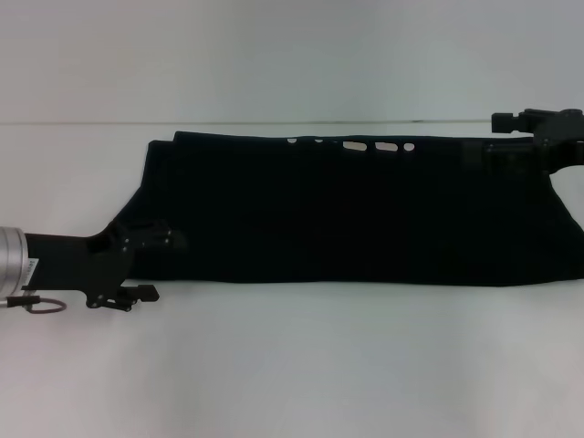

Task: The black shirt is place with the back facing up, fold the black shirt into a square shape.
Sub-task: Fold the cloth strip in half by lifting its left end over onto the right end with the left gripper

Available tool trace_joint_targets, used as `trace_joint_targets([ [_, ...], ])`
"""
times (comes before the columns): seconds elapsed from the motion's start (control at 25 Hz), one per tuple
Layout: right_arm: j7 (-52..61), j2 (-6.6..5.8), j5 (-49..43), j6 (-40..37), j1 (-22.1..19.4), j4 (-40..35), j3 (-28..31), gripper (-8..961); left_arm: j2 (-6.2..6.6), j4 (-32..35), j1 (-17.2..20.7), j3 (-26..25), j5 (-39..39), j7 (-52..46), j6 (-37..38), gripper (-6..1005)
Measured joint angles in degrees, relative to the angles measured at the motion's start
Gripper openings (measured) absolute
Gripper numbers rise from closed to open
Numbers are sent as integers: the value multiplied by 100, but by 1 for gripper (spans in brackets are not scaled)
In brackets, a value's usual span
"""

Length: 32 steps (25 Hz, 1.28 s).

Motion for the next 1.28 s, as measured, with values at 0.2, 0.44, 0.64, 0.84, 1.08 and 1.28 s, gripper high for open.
trace_joint_targets([
  [0.2,-144,38,12,37,55,-5,14,930,27,-281,-23,-249,0,-295,-220,936],
  [0.44,-175,46,16,134,118,-5,29,930,30,-511,-50,-491,28,-384,-363,937],
  [0.64,-192,46,18,168,136,-5,26,931,43,-652,-44,-624,41,-386,-487,937],
  [0.84,-197,46,18,189,159,-2,9,931,35,-727,-5,-670,40,-389,-672,937],
  [1.08,-197,46,18,193,188,-1,36,931,32,-782,31,-683,40,-387,-790,936],
  [1.28,-197,46,18,199,191,-1,36,931,22,-786,57,-702,9,-381,-898,936],
])
